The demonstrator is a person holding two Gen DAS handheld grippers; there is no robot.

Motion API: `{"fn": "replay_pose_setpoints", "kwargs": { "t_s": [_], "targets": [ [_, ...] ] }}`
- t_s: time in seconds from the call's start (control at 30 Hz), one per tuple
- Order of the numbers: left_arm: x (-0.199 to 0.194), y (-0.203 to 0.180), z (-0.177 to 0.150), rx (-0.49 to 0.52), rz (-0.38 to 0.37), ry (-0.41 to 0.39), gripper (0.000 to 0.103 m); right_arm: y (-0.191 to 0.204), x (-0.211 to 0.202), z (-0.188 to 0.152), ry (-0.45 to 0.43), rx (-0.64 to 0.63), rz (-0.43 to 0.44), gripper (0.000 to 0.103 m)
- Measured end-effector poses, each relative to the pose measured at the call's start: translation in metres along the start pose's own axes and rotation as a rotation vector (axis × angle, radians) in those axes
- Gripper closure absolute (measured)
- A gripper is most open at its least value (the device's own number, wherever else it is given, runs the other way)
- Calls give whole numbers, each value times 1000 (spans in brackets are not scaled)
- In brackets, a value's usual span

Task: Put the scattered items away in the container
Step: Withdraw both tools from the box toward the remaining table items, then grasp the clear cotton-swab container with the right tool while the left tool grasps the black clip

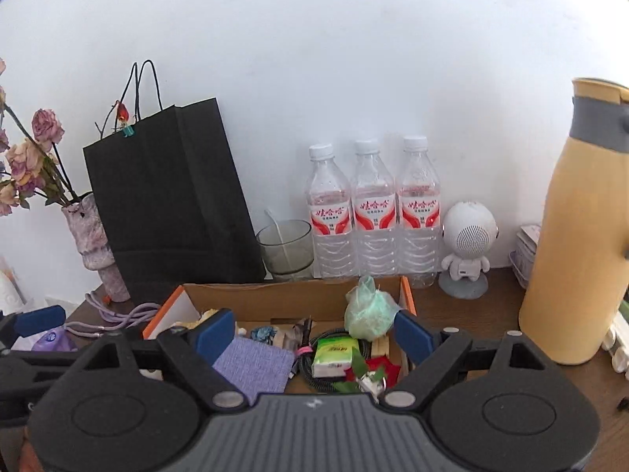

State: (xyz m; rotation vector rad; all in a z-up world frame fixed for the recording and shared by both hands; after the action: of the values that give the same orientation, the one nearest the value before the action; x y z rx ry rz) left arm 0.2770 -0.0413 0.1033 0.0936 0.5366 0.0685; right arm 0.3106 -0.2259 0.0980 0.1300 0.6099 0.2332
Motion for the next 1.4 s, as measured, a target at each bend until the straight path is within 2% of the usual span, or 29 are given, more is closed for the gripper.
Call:
{"fn": "replay_pose_setpoints", "kwargs": {
  "t_s": [0.13,0.3,0.43,0.53,0.7,0.93,1.13,1.17,1.2,1.23,1.27,1.4],
  "targets": [
    [-53,-2,-35,-4,-36,-73,0,4,-48,-45,-90,-7,-55,15],
    [-135,-7,-122,-7,-82,-135,0,17,-128,-151,-125,-45,-69,11],
    [-184,-5,-195,-20,-113,-88,0,20,-180,-231,-122,2,-100,11],
    [-196,-9,-226,6,-137,-30,0,28,-200,-263,-98,-54,-73,11],
    [-169,-18,-227,4,-167,32,0,17,-178,-256,-43,-57,-113,11],
    [-116,-24,-195,51,-178,34,0,12,-97,-215,36,-123,-116,12],
    [-61,-42,-173,100,-268,104,0,-3,-33,-180,91,-88,-164,16],
    [-54,-46,-169,107,-288,115,2,-3,-26,-178,103,-100,-164,18],
    [-47,-50,-165,113,-309,124,4,-3,-20,-178,114,-113,-157,27],
    [-40,-54,-162,119,-328,130,10,-4,-16,-178,125,-118,-149,39],
    [-33,-58,-157,124,-344,135,16,-7,-16,-178,126,-105,-142,40],
    [-2,-71,-142,106,-414,186,27,-26,-38,-177,67,-42,-95,40]
  ]
}}
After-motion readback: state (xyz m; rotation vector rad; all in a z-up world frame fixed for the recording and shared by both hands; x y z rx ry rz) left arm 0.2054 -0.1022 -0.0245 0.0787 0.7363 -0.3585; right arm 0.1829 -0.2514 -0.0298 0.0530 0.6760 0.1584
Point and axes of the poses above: each gripper's, at about its wrist camera, not at the fingertips, and x roughly the way its jaws point, y to its left, z to its top, the point moved 8 cm from there along x, roughly the way its jaws point, and after that the axes turned 5 degrees about y, right-handed, at the moved point
